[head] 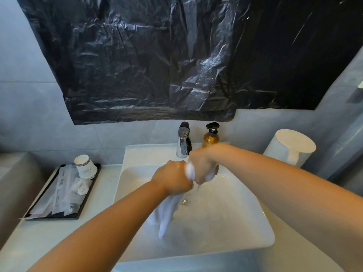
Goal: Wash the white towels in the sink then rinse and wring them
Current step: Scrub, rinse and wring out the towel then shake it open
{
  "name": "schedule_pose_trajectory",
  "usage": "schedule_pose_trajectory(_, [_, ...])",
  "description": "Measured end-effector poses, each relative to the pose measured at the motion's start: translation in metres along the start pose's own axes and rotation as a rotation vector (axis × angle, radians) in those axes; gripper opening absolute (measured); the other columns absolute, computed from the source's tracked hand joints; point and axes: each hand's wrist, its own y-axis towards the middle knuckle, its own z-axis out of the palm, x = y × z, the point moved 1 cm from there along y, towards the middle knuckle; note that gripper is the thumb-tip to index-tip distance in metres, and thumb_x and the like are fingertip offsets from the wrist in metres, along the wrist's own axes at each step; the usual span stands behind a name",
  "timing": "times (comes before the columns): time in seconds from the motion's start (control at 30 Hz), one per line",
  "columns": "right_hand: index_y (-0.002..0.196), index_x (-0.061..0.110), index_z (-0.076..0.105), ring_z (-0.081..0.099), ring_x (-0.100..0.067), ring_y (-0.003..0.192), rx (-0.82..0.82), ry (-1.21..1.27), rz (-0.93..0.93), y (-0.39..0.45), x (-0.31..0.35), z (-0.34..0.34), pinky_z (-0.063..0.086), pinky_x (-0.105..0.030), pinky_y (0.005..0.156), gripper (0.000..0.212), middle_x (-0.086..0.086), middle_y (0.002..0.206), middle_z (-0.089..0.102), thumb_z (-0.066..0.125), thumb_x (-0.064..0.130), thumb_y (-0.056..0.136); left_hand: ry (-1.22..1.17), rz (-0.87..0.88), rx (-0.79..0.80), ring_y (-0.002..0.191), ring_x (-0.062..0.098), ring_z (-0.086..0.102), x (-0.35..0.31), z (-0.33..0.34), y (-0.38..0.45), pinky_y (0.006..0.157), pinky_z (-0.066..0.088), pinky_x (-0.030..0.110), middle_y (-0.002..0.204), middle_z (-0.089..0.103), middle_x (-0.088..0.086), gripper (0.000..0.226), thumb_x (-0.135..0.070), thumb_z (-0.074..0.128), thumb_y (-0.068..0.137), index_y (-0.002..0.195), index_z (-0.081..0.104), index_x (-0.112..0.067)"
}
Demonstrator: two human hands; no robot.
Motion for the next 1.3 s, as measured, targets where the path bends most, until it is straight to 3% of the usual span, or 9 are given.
schedule_pose_trajectory(0.13, [0.101, 0.005, 0.068, 0.062, -0.023, 0.061, 0.079, 0.138, 0.017, 0.006, -0.004, 0.011, 0.048, -0.025, 0.053, 0.036, -0.011, 0.084, 0.072, 0.070, 0.027, 0.073, 0.020, 0.033, -0.069, 0.099, 0.027, 0.060, 0.004, 0.012, -0.003, 0.070, 0.041, 0.031, 0.110, 0.064, 0.001, 0.044, -0.038, 0.068, 0.079, 0.119, 0.052, -0.025])
schedule_pose_trajectory(0.23, [0.087, 0.012, 0.066, 0.058, -0.019, 0.058, -0.002, 0.352, -0.025, -0.003, -0.013, 0.013, 0.046, -0.024, 0.054, 0.016, -0.003, 0.069, 0.067, 0.071, 0.021, 0.075, -0.303, -0.006, -0.164, 0.087, 0.021, 0.062, 0.012, 0.013, -0.005, 0.066, 0.045, 0.028, 0.094, 0.068, -0.003, 0.036, -0.038, 0.074, 0.067, 0.100, 0.063, -0.030])
schedule_pose_trajectory(0.4, [0.138, 0.031, 0.040, 0.061, -0.015, 0.100, -0.561, 0.811, -0.264, -0.039, -0.032, 0.027, 0.058, -0.028, 0.076, 0.075, 0.004, 0.133, 0.044, 0.079, 0.018, 0.075, -0.914, -0.147, -0.083, 0.057, 0.016, 0.055, 0.018, -0.004, -0.004, 0.060, 0.046, 0.025, 0.062, 0.065, 0.001, 0.022, -0.012, 0.070, 0.051, 0.072, 0.067, -0.006])
schedule_pose_trajectory(0.57, [0.150, 0.022, 0.029, 0.026, -0.033, 0.145, -1.231, -0.159, -0.421, -0.039, -0.043, 0.053, 0.038, -0.044, 0.111, 0.078, -0.013, 0.157, 0.019, 0.069, 0.011, 0.083, -1.282, -0.066, 0.151, 0.054, 0.022, 0.055, 0.010, -0.022, -0.003, 0.055, 0.047, 0.026, 0.061, 0.055, 0.015, 0.006, -0.004, 0.060, 0.059, 0.060, 0.065, -0.004])
schedule_pose_trajectory(0.73, [0.144, 0.018, 0.037, 0.029, -0.044, 0.140, -1.331, -0.511, -0.588, -0.019, -0.041, 0.024, 0.033, -0.063, 0.108, 0.048, -0.018, 0.152, 0.028, 0.052, 0.019, 0.098, -1.214, 0.071, 0.497, 0.049, 0.016, 0.050, -0.014, -0.027, 0.003, 0.051, 0.042, 0.023, 0.060, 0.053, 0.007, 0.017, 0.003, 0.051, 0.063, 0.077, 0.058, -0.004])
schedule_pose_trajectory(0.8, [0.124, 0.013, 0.058, 0.055, -0.041, 0.116, -1.295, -0.625, -0.672, -0.018, -0.045, 0.008, 0.056, -0.051, 0.080, 0.031, -0.019, 0.135, 0.052, 0.059, 0.014, 0.094, -1.121, 0.104, 0.566, 0.047, 0.015, 0.049, -0.020, -0.029, 0.003, 0.051, 0.042, 0.022, 0.057, 0.052, 0.006, 0.012, 0.003, 0.053, 0.065, 0.074, 0.055, -0.005])
schedule_pose_trajectory(0.9, [0.091, 0.012, 0.066, 0.056, -0.027, 0.070, -1.103, -0.718, -0.680, -0.022, -0.045, -0.003, 0.043, -0.027, 0.042, 0.027, -0.009, 0.089, 0.063, 0.078, 0.005, 0.069, -0.927, 0.091, 0.463, 0.046, 0.015, 0.050, -0.022, -0.025, 0.006, 0.053, 0.044, 0.023, 0.052, 0.054, 0.005, 0.014, 0.006, 0.064, 0.069, 0.070, 0.054, -0.004])
schedule_pose_trajectory(1.03, [0.109, 0.015, 0.060, 0.060, -0.025, 0.086, -0.648, -0.661, -0.327, -0.025, -0.024, -0.007, 0.050, -0.035, 0.062, 0.030, -0.004, 0.103, 0.062, 0.069, 0.014, 0.081, -0.758, 0.005, 0.233, 0.044, 0.013, 0.053, -0.020, -0.017, 0.009, 0.054, 0.044, 0.023, 0.047, 0.058, 0.001, 0.028, 0.007, 0.065, 0.078, 0.056, 0.055, -0.007])
schedule_pose_trajectory(1.3, [0.085, 0.017, 0.052, 0.047, -0.022, 0.071, -0.414, -0.654, -0.149, -0.022, 0.005, -0.017, 0.042, -0.033, 0.063, 0.009, 0.001, 0.069, 0.039, 0.060, 0.015, 0.082, -0.567, -0.113, -0.059, 0.054, 0.013, 0.047, -0.016, 0.009, 0.013, 0.050, 0.035, 0.022, 0.061, 0.056, 0.000, 0.021, -0.008, 0.065, 0.076, 0.063, 0.050, -0.015])
